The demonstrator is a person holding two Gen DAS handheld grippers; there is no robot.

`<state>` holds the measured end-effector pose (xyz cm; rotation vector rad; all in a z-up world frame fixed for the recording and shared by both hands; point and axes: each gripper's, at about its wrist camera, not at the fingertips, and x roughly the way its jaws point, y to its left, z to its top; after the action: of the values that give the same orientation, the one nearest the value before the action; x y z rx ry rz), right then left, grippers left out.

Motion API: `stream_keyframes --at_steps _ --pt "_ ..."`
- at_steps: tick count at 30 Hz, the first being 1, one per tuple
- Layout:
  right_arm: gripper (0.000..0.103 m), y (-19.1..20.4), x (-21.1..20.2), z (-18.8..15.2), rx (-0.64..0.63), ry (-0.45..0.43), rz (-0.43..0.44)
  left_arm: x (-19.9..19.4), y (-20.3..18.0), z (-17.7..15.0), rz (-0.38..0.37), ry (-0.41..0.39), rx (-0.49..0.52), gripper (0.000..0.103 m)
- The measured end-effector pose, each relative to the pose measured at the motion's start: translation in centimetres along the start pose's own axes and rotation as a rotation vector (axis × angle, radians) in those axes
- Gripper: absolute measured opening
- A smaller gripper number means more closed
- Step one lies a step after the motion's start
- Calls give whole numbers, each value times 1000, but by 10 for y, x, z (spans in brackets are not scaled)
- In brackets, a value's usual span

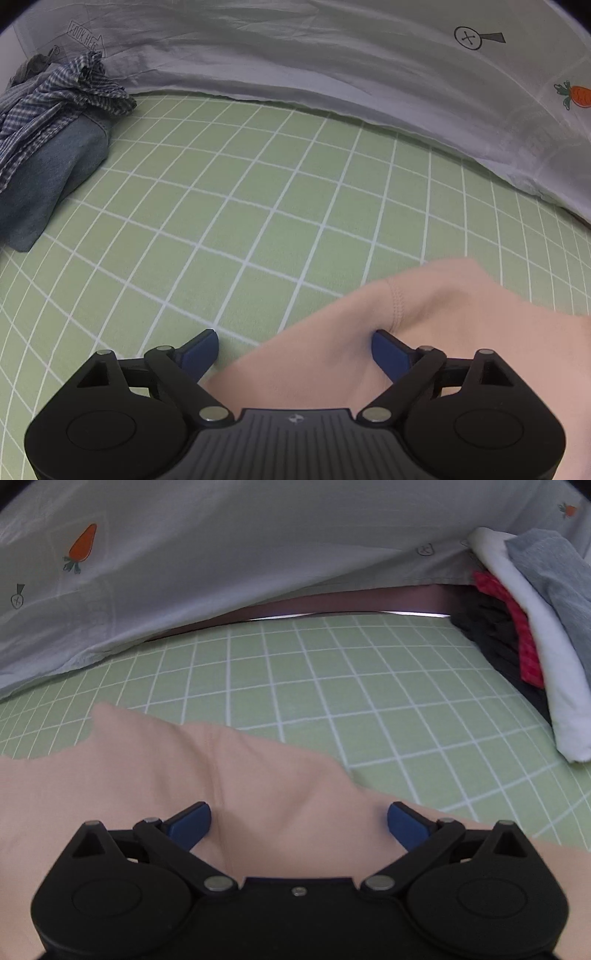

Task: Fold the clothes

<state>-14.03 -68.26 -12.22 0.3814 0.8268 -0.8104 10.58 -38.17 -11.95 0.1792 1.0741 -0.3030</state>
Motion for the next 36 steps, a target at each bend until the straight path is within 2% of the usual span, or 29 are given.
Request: stream_keyframes --at_steps 8,16,19,22,26,28,30,36 --pt "103 -1 28 23 -17 -17 28 10 -2 10 3 -72 11 95" --pt "102 -15 16 21 99 -34 -4 11 -1 10 7 -82 3 96" --pt "99 -21 14 21 96 -41 -14 11 -1 9 16 -82 -9 97" --pt "79 -25 16 22 79 -24 32 11 -1 9 19 -81 -13 98" --pt "43 -19 15 22 6 -28 112 11 0 9 22 -80 -17 99" --pt "33 -15 13 21 -40 -31 127 11 0 8 24 -81 -21 100" --pt "14 -16 13 21 -55 -37 138 12 1 8 25 -82 -21 101" --pt "11 -20 15 24 -34 -52 130 13 3 8 26 -81 -25 103"
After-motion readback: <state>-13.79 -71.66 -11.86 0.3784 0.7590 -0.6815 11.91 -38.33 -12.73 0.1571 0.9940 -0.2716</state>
